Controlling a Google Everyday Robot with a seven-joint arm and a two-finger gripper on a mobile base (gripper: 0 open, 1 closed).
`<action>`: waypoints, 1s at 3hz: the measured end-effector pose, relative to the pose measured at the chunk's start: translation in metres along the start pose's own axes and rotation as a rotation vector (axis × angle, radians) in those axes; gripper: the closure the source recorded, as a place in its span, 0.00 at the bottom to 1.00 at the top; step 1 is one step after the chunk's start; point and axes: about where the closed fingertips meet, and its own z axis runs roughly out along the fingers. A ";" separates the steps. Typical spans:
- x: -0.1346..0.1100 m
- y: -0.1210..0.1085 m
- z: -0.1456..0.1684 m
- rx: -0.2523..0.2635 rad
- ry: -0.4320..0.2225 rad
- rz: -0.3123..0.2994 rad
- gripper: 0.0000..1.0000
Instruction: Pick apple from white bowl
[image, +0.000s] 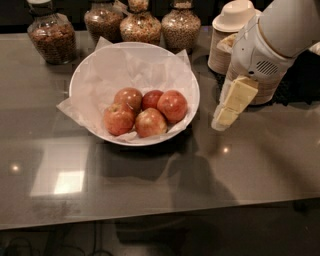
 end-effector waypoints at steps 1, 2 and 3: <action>-0.013 -0.012 0.007 -0.017 -0.137 0.005 0.00; -0.022 -0.016 0.010 -0.038 -0.225 0.007 0.08; -0.028 -0.014 0.014 -0.065 -0.260 0.003 0.24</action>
Offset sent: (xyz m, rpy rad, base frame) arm 0.0267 0.0275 0.0088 0.3148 0.0043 0.1236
